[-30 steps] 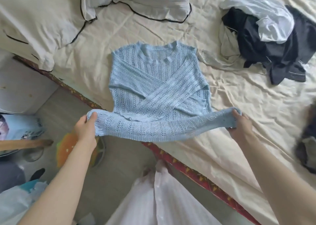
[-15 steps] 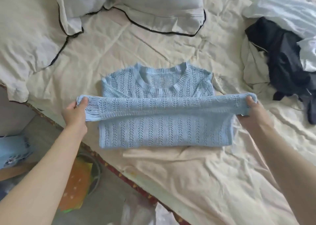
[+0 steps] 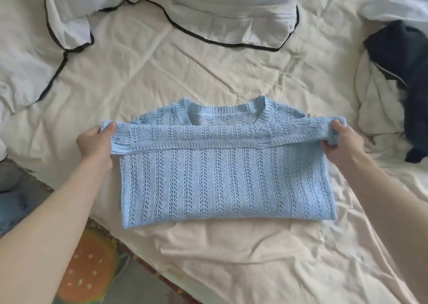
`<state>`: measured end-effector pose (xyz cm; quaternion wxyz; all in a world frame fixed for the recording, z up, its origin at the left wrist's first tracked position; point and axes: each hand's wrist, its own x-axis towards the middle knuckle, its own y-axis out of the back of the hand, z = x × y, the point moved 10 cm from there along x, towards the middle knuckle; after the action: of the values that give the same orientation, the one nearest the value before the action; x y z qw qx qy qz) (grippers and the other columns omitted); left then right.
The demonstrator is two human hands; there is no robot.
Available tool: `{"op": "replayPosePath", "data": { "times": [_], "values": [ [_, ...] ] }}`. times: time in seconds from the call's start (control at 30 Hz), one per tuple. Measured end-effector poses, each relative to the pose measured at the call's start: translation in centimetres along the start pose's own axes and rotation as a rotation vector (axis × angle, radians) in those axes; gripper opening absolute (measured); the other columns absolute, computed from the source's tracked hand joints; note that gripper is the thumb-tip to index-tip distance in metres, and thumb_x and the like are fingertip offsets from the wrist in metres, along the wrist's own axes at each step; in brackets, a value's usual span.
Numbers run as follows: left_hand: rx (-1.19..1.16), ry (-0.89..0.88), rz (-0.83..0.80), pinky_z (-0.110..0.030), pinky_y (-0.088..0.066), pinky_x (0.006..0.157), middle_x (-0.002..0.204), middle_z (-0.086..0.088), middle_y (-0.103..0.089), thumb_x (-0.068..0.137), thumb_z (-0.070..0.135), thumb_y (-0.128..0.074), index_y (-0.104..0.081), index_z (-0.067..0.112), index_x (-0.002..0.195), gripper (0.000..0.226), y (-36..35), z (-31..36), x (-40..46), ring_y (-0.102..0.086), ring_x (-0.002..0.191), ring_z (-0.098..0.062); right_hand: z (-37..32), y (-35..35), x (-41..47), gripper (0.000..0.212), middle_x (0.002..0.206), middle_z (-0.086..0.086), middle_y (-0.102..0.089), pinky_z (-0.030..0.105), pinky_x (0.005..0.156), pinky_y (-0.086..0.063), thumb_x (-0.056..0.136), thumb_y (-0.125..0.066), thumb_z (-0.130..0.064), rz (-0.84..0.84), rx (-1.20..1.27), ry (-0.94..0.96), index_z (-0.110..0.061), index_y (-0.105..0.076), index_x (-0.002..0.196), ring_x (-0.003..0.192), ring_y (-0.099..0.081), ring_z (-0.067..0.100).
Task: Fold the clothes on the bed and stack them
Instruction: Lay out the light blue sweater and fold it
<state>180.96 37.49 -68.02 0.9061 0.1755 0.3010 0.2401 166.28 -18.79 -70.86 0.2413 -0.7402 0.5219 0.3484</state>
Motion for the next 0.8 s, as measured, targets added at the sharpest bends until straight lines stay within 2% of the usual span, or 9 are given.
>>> {"op": "replayPosePath", "data": {
  "times": [0.13,0.2,0.27,0.37,0.4,0.47,0.6,0.7,0.8],
  "values": [
    [-0.033,0.061,0.039,-0.021,-0.047,0.059,0.071,0.003,-0.055,0.085,0.014,-0.070,-0.057,0.014,0.071,0.019,-0.2,0.1,0.8,-0.052,0.062,-0.007,-1.0,0.3,0.8,0.017,0.077,-0.003,-0.055,0.020,0.046,-0.051,0.084,-0.070,-0.010,0.114,-0.162,0.045,-0.018,-0.057,0.077,0.076,-0.057,0.010],
    [-0.062,0.105,0.033,-0.029,-0.047,0.062,0.074,-0.003,-0.058,0.083,0.022,-0.073,-0.055,0.015,0.068,0.024,-0.5,0.4,1.1,-0.054,0.062,-0.012,-1.1,-0.2,1.2,0.011,0.080,-0.004,-0.053,0.015,0.048,-0.048,0.087,-0.066,-0.011,0.096,-0.168,0.044,-0.015,-0.059,0.094,0.077,-0.056,0.004],
    [-0.153,0.236,-0.010,-0.039,-0.051,0.071,0.092,-0.011,-0.064,0.081,0.024,-0.075,-0.058,0.012,0.075,0.022,-1.0,-0.7,0.7,-0.063,0.075,-0.022,0.0,-0.3,1.2,0.023,0.096,0.000,-0.054,0.017,0.050,-0.051,0.090,-0.064,-0.015,0.088,-0.149,-0.008,-0.014,-0.052,0.109,0.073,-0.054,0.004],
    [-0.222,0.361,-0.120,-0.042,-0.057,0.074,0.114,-0.013,-0.064,0.085,0.012,-0.068,-0.059,0.007,0.091,0.013,-1.5,-1.5,0.6,-0.066,0.089,-0.023,1.0,-0.5,0.5,0.015,0.098,0.007,-0.050,0.027,0.048,-0.055,0.089,-0.063,-0.010,0.083,-0.144,-0.098,-0.010,-0.048,0.090,0.072,-0.054,0.014],
    [-0.227,0.367,-0.146,-0.037,-0.059,0.069,0.116,-0.013,-0.063,0.087,0.009,-0.066,-0.058,0.007,0.092,0.010,-1.6,-1.2,0.8,-0.066,0.086,-0.020,0.8,-0.8,0.4,0.014,0.093,0.008,-0.049,0.025,0.045,-0.054,0.089,-0.061,-0.006,0.075,-0.114,-0.106,-0.009,-0.048,0.087,0.070,-0.055,0.014],
    [-0.335,0.382,-0.140,-0.028,-0.058,0.059,0.116,-0.011,-0.061,0.089,0.005,-0.061,-0.057,0.006,0.090,0.004,-1.5,-0.4,1.4,-0.064,0.080,-0.014,-0.1,-1.6,0.3,0.008,0.093,0.010,-0.048,0.017,0.046,-0.051,0.092,-0.056,-0.003,0.024,0.017,-0.109,-0.005,-0.052,0.099,0.067,-0.060,0.011],
    [-0.658,0.383,-0.138,-0.026,-0.051,0.091,0.136,-0.012,-0.051,0.098,0.007,-0.046,-0.056,0.000,0.106,0.014,-3.2,1.5,1.5,-0.058,0.111,-0.020,-1.0,-3.7,-0.2,0.028,0.107,0.016,-0.056,0.027,0.080,-0.057,0.096,-0.050,-0.003,-0.120,0.476,-0.169,0.002,-0.047,0.123,0.101,-0.065,0.025],
    [-0.586,0.249,-0.113,-0.030,-0.052,0.091,0.132,-0.019,-0.050,0.098,0.003,-0.042,-0.045,0.002,0.124,0.026,-3.6,2.2,0.2,-0.059,0.099,-0.024,-1.4,-3.7,-0.3,0.030,0.104,0.013,-0.059,0.028,0.083,-0.055,0.097,-0.045,-0.004,-0.137,0.168,-0.026,-0.001,-0.044,0.127,0.101,-0.062,0.024],
    [-0.029,-0.163,-0.053,-0.021,-0.048,0.077,0.118,-0.024,-0.057,0.093,0.001,-0.049,-0.048,0.005,0.115,0.023,-3.2,4.0,-2.3,-0.058,0.084,-0.020,-2.7,-3.8,-2.0,0.024,0.109,0.012,-0.064,0.028,0.081,-0.050,0.096,-0.048,-0.009,-0.085,-0.643,0.447,-0.007,-0.056,0.118,0.092,-0.060,0.017]
  ]
}}
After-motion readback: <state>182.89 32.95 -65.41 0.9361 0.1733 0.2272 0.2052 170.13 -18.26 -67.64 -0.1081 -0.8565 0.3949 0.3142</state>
